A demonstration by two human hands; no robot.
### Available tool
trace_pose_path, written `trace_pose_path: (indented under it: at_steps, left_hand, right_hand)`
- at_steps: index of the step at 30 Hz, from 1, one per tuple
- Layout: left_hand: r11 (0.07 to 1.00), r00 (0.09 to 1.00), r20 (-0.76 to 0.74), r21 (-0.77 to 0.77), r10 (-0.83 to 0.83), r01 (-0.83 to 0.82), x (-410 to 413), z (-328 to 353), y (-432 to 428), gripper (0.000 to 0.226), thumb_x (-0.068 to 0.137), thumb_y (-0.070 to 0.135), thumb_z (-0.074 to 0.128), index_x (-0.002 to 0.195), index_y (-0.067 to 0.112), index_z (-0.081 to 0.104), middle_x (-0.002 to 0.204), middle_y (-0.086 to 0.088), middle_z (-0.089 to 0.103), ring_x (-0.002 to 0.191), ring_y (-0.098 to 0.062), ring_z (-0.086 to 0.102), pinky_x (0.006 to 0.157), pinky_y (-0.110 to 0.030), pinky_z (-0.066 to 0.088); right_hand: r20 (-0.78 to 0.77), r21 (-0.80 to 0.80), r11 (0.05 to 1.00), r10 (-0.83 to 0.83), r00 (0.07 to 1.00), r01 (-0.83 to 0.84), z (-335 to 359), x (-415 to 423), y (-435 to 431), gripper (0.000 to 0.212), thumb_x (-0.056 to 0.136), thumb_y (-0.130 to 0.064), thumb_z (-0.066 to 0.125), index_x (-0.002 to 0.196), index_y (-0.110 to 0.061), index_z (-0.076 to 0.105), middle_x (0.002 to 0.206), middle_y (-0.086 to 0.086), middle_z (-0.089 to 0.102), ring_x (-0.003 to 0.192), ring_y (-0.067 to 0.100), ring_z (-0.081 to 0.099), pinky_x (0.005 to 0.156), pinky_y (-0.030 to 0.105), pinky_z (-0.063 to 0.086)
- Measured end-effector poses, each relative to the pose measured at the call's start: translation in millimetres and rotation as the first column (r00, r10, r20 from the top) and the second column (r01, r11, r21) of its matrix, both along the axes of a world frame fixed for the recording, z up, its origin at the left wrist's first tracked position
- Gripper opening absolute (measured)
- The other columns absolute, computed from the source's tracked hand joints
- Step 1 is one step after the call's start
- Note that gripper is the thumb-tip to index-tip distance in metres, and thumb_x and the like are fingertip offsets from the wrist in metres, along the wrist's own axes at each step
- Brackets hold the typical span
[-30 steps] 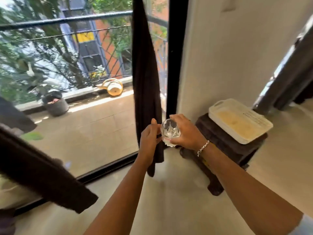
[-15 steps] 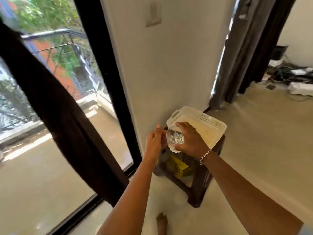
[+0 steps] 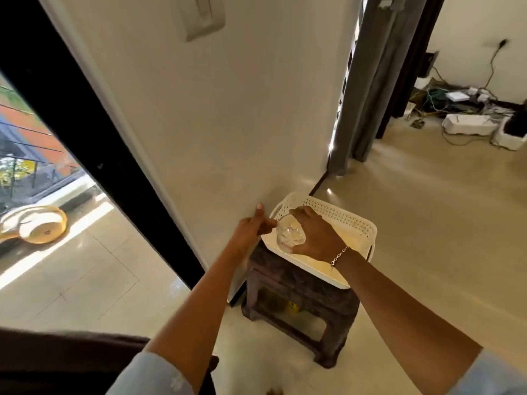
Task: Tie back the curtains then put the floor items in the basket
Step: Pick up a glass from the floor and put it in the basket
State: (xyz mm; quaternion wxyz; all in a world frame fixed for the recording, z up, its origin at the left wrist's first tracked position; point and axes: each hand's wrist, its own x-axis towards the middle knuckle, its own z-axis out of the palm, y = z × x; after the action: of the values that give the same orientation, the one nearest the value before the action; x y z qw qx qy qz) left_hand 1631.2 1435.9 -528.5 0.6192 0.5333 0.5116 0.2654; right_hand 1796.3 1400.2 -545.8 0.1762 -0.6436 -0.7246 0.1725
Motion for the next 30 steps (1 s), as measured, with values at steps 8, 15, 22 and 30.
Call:
trace_pose_path:
  at_steps: [8, 15, 22, 30]
  left_hand:
    - [0.979, 0.952, -0.229, -0.036, -0.204, 0.202, 19, -36, 69, 0.04, 0.089, -0.001, 0.05, 0.129, 0.004, 0.051, 0.134, -0.014, 0.052, 0.115, -0.02, 0.051, 0.083, -0.01, 0.043]
    - [0.965, 0.9, -0.355, -0.164, -0.253, 0.206, 35, -104, 109, 0.059, 0.084, -0.008, 0.047, 0.137, 0.015, 0.041, 0.139, -0.011, 0.045, 0.123, -0.027, 0.045, 0.102, -0.036, 0.043]
    - [0.954, 0.899, -0.377, -0.276, -0.223, 0.121, 49, -158, 131, 0.054, 0.089, -0.004, 0.045, 0.139, 0.013, 0.036, 0.144, -0.011, 0.039, 0.128, -0.03, 0.042, 0.105, -0.047, 0.04]
    - [0.958, 0.748, -0.602, -0.224, -0.28, 0.178, 54, -190, 143, 0.058, 0.09, 0.005, 0.049, 0.143, 0.02, 0.03, 0.157, -0.008, -0.003, 0.144, -0.034, 0.0, 0.114, -0.045, 0.015]
  right_hand:
    - [0.095, -0.036, 0.999, 0.012, 0.995, -0.008, -47, 21, 71, 0.085, 0.071, -0.036, 0.074, 0.14, -0.01, 0.032, 0.14, 0.008, 0.037, 0.127, 0.022, 0.039, 0.1, 0.025, 0.033]
    - [0.113, -0.209, 0.977, 0.06, 0.992, -0.035, -114, 30, 122, 0.091, 0.074, -0.033, 0.073, 0.145, -0.012, 0.021, 0.151, 0.008, 0.024, 0.139, 0.023, 0.023, 0.112, 0.032, 0.025]
    - [0.143, -0.283, 0.958, 0.095, 0.985, -0.052, -171, 28, 145, 0.089, 0.078, -0.033, 0.071, 0.146, -0.011, 0.017, 0.153, 0.009, 0.021, 0.141, 0.027, 0.02, 0.114, 0.034, 0.023]
    - [0.147, -0.302, 0.949, 0.144, 0.979, -0.094, -206, 28, 159, 0.089, 0.076, -0.029, 0.072, 0.145, -0.01, 0.019, 0.151, 0.009, 0.024, 0.138, 0.028, 0.025, 0.108, 0.035, 0.033]
